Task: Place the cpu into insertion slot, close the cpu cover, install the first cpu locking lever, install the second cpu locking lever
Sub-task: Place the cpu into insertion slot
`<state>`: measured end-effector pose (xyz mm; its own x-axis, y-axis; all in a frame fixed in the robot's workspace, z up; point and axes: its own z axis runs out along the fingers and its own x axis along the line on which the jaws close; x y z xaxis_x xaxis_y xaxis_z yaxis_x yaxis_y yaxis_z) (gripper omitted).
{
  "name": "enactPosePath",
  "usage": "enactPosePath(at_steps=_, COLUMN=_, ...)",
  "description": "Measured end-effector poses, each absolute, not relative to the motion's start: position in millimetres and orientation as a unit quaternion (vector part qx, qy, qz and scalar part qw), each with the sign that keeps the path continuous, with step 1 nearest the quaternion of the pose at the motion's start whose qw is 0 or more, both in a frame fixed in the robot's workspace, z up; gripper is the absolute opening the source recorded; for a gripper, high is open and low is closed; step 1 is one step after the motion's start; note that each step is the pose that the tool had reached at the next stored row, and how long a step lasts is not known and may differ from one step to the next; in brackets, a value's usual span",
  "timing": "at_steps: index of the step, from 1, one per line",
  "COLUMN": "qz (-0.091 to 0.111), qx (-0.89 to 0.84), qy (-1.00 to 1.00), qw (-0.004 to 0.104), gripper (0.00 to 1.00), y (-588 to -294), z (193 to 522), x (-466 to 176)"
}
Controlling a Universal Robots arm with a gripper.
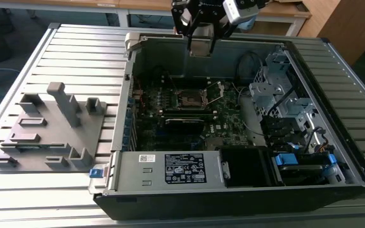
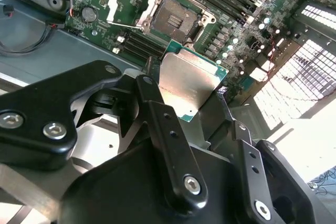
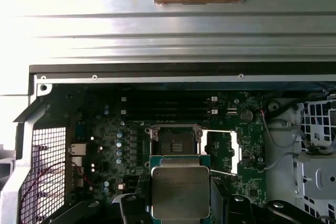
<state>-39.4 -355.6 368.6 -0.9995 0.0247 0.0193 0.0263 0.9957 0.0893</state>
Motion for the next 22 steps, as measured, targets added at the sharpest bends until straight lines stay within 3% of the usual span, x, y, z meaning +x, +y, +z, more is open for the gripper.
enactPosePath(at_steps=22, qz=-0.045, qx=-0.012, qy=-0.999, qw=0.0, gripper=0.54, y=-356, z=351, x=-40)
